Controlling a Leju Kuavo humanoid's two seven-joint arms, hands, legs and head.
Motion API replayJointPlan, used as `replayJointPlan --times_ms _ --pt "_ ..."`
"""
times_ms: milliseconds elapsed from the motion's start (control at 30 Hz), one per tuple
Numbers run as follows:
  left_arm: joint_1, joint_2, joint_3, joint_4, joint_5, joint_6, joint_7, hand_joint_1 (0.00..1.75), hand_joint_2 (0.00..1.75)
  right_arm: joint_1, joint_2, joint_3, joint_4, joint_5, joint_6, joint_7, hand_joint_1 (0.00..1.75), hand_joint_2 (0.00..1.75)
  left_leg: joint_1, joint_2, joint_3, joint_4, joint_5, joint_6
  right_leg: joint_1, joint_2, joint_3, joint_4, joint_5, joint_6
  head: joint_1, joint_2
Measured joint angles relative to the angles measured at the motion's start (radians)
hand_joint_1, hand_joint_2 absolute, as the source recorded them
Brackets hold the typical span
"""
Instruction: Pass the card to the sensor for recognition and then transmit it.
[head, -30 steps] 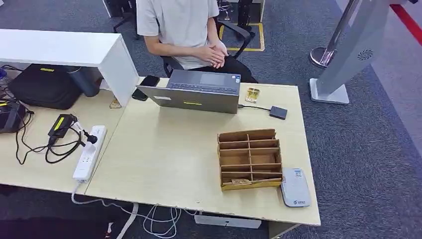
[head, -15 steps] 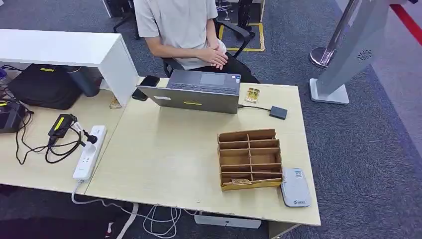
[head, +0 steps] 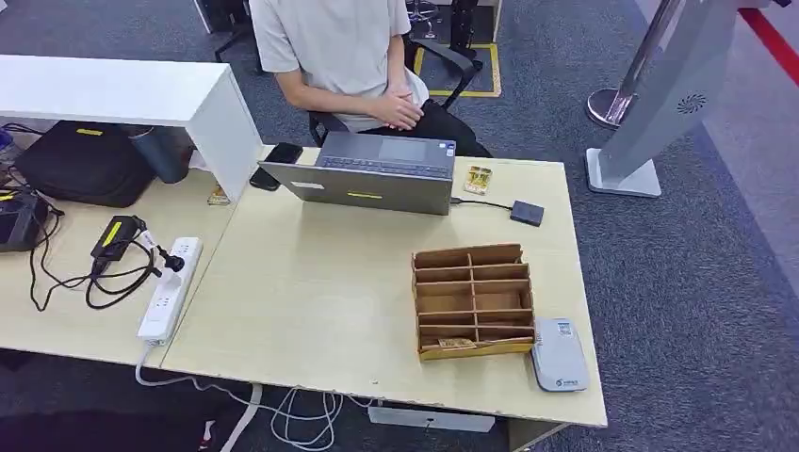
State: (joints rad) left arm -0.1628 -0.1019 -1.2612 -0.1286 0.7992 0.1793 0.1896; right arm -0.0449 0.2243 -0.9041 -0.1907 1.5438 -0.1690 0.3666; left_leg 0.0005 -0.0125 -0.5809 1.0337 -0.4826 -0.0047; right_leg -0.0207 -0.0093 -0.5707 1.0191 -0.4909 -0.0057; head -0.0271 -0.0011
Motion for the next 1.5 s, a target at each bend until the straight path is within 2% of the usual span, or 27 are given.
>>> replayJointPlan --times_ms 767,1000,1500 --pt "-0.002 0.0 -0.024 0.0 -0.008 0.003 0.0 0.0 1.75 0.0 0.0 -0.007 0.0 -0.01 -0.007 -0.011 0.0 1.75 0.0 0.0 0.0 0.0 0.0 0.0 0.0 0.0 0.0 0.0 0.0 0.0 0.0 0.0" --pt "-0.002 0.0 -0.028 0.0 -0.004 0.005 -0.001 0.0 1.75 0.0 0.0 -0.022 0.0 -0.039 -0.048 -0.027 0.0 1.75 0.0 0.0 0.0 0.0 0.0 0.0 0.0 0.0 0.0 0.0 0.0 0.0 0.0 0.0" --pt "-0.001 -0.001 -0.028 0.0 0.033 0.016 -0.013 0.0 1.75 0.001 -0.017 -0.087 -0.003 -0.089 -0.236 -0.01 0.0 1.75 0.0 0.0 0.0 0.0 0.0 0.0 0.0 0.0 0.0 0.0 0.0 0.0 0.0 0.0"
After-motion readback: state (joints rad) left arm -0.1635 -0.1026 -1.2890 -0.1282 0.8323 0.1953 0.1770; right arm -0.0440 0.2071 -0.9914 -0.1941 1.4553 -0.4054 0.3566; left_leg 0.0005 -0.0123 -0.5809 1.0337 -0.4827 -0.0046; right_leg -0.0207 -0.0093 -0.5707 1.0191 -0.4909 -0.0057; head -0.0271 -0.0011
